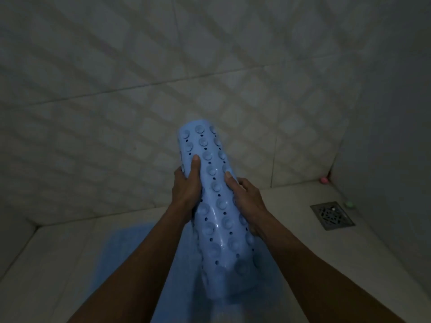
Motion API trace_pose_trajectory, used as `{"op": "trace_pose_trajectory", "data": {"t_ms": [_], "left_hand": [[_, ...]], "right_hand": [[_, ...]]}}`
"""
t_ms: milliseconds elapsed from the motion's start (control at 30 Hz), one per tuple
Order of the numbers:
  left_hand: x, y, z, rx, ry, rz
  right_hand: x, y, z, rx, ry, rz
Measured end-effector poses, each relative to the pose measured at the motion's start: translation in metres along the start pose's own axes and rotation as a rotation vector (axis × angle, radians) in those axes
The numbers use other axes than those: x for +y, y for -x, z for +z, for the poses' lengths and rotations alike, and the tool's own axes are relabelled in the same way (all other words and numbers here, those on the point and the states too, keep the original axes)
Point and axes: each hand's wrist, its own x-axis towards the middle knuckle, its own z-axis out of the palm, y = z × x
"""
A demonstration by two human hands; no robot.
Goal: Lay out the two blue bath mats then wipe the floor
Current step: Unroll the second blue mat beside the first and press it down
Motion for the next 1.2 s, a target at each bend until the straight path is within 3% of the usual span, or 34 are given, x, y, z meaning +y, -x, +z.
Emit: {"op": "trace_pose_trajectory", "data": {"t_ms": [300,567,833,1000,1200], "left_hand": [[-0.084,0.130,0.037,0.094,-0.125,-0.193],[-0.152,0.193,-0.009,0.120,-0.041,-0.241],[-0.226,0.212,-0.047,-0.026,0.053,-0.279],[-0.248,0.238,-0.030,-0.112,0.139,-0.293],[-0.272,0.266,0.003,-0.087,0.257,-0.314]], "right_hand": [[0.077,0.059,-0.049,0.021,-0.002,0.132],[0.135,0.123,-0.026,0.042,0.190,0.214],[0.178,0.191,-0.005,0.197,0.243,0.267],[0.202,0.211,-0.027,0.192,0.332,0.323],[0.254,0.212,-0.062,0.151,0.245,0.357]]}}
